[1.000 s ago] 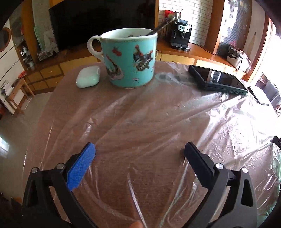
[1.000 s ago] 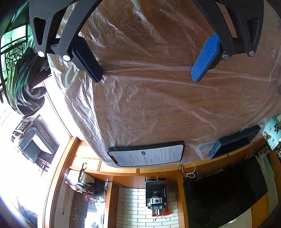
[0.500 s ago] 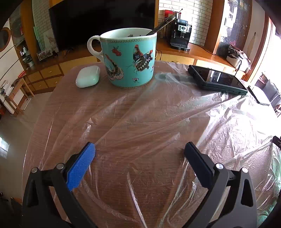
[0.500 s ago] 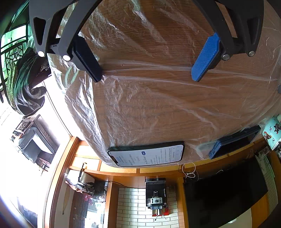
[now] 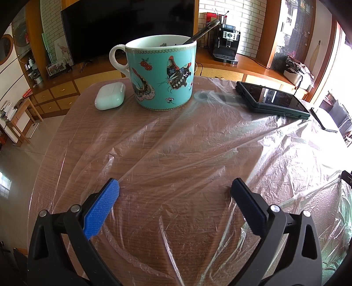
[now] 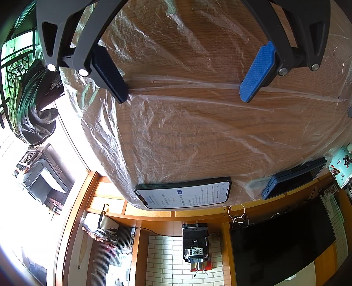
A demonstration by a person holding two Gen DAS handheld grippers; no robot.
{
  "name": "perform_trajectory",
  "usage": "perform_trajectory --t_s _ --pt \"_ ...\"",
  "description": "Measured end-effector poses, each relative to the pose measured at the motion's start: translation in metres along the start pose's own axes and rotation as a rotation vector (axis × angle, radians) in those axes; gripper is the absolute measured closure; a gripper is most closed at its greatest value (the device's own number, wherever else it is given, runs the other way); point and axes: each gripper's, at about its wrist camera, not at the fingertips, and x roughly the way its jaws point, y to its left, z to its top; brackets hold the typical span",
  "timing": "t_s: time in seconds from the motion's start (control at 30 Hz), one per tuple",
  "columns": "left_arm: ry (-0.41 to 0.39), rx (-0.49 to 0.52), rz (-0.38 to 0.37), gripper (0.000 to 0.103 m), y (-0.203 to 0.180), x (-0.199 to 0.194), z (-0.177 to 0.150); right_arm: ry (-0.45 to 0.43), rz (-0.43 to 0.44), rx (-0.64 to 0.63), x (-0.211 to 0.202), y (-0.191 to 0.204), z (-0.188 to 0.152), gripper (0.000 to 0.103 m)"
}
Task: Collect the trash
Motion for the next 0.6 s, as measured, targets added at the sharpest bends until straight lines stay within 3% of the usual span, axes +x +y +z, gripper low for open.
perform_trajectory --t_s 0.6 --pt "0.000 0.002 -0.003 0.001 -0.0006 0.0017 0.0014 0.000 0.000 0.000 0.0009 -0.0003 0.0017 0.004"
